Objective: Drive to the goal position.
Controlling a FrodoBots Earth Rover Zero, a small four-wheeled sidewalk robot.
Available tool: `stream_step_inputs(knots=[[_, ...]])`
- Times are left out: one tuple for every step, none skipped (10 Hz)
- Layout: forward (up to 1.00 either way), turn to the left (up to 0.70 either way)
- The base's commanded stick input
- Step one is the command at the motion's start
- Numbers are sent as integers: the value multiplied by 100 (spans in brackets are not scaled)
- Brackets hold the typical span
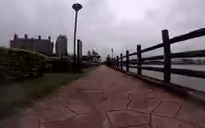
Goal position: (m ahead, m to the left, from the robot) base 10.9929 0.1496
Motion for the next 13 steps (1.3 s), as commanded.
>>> stream_step_inputs(knots=[[100, 0], [100, 0], [100, 0], [100, 0], [100, 0], [100, 0], [100, 0], [100, 0], [100, 0], [100, 0], [100, 0], [100, 0], [100, 0]])
